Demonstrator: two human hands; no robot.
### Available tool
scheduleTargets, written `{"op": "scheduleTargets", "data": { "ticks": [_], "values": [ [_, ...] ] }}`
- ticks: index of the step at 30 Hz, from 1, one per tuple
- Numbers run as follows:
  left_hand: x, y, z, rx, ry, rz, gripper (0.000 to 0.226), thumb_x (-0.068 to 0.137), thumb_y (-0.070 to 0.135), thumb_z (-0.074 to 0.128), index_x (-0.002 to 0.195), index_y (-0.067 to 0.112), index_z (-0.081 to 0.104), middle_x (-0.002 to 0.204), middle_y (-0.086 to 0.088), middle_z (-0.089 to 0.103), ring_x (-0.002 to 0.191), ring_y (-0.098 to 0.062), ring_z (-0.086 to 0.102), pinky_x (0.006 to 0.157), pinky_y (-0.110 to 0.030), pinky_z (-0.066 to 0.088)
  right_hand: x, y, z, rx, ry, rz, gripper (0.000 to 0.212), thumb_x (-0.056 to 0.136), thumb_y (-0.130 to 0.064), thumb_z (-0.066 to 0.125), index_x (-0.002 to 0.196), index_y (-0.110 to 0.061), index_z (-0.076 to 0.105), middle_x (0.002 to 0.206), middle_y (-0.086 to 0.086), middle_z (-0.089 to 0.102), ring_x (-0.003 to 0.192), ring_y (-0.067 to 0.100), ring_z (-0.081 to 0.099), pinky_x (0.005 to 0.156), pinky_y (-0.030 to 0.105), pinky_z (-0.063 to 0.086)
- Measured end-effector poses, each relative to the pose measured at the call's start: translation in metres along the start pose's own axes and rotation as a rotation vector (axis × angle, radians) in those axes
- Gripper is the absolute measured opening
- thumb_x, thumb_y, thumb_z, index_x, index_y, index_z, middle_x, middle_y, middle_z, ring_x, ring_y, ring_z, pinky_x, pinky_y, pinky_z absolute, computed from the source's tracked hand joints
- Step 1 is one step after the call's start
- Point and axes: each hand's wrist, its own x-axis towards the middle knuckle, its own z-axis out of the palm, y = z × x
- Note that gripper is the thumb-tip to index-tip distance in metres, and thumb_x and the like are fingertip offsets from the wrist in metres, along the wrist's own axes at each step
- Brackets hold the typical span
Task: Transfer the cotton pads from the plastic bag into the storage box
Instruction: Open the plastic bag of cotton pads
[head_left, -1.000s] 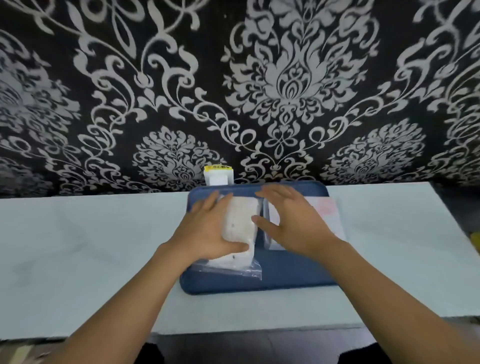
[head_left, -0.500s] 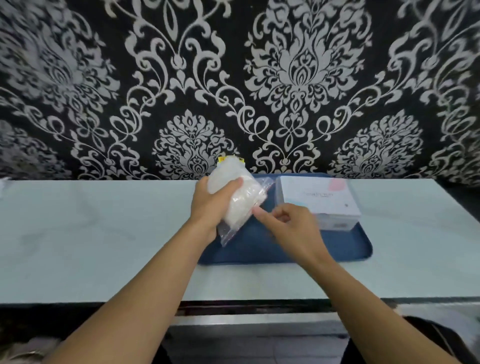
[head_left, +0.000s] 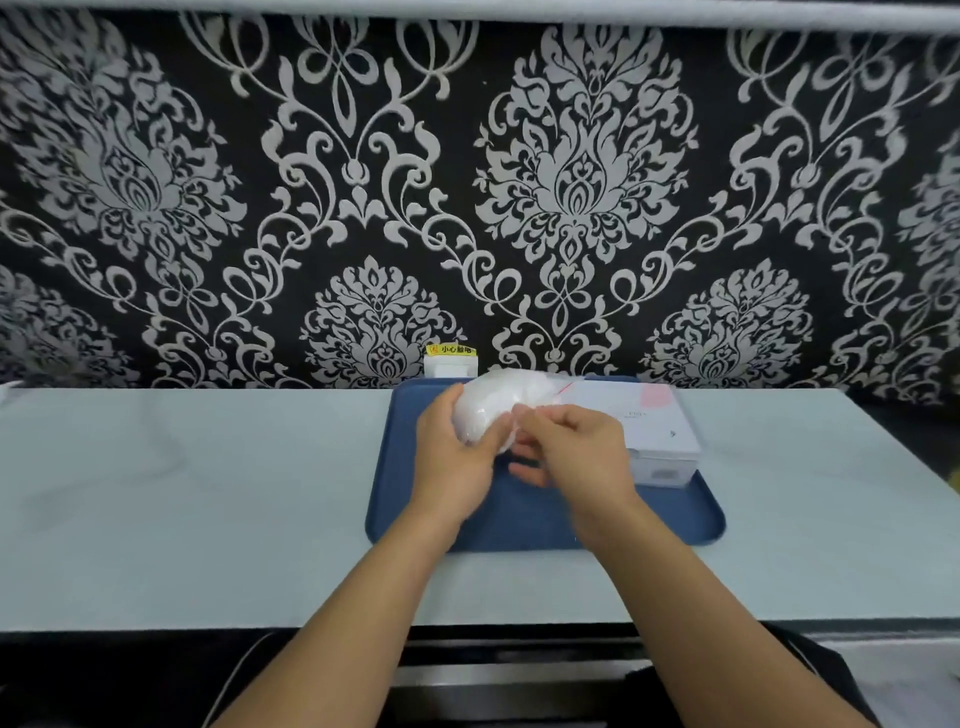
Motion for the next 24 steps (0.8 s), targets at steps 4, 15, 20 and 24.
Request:
{"op": "scheduleTargets", "data": {
  "ticks": [4, 15, 20, 24],
  "values": [
    [0.017, -0.004, 0.001, 0.204, 0.024, 0.043, 0.055, 0.082, 0.045, 0.073, 0.131, 0.025, 0.057, 0.126, 0.003, 0.059, 0.112, -0.015, 0.06, 0.098, -0.039, 0.052, 0.018, 0.002, 0.004, 0.076, 0.032, 0.103, 0.012, 0.091, -0.013, 0.07, 0.085, -0.002, 0.069, 0.073, 0.01, 0.069, 0.067, 0.022, 0.072, 0.067, 0.032, 0.062],
    [0.014, 0.023, -0.023, 0.536, -0.046, 0.481, 0.021, 0.072, 0.037, 0.088, 0.084, 0.028, 0.071, 0.083, 0.013, 0.06, 0.071, -0.001, 0.053, 0.064, -0.021, 0.044, 0.024, -0.003, -0.005, -0.137, -0.143, -0.068, 0.016, 0.09, -0.018, 0.071, 0.078, -0.007, 0.072, 0.078, 0.009, 0.072, 0.071, 0.009, 0.065, 0.069, 0.02, 0.053],
    [0.01, 0.019, -0.018, 0.601, -0.084, 0.447, 0.003, 0.081, 0.028, 0.078, 0.083, 0.027, 0.076, 0.071, 0.013, 0.065, 0.065, -0.003, 0.06, 0.066, -0.033, 0.056, 0.021, 0.004, -0.004, 0.064, -0.076, 0.04, 0.01, 0.088, -0.006, 0.072, 0.088, 0.003, 0.069, 0.074, 0.01, 0.071, 0.062, 0.011, 0.066, 0.063, 0.018, 0.056],
    [0.01, 0.017, -0.015, 0.574, -0.091, 0.396, 0.005, 0.082, 0.025, 0.08, 0.077, 0.025, 0.078, 0.065, 0.013, 0.068, 0.06, -0.002, 0.061, 0.062, -0.022, 0.053, 0.019, 0.007, -0.005, 0.228, -0.095, 0.131, 0.009, 0.086, -0.005, 0.074, 0.09, 0.001, 0.07, 0.082, 0.014, 0.075, 0.07, 0.015, 0.072, 0.068, 0.02, 0.059]
  ]
}}
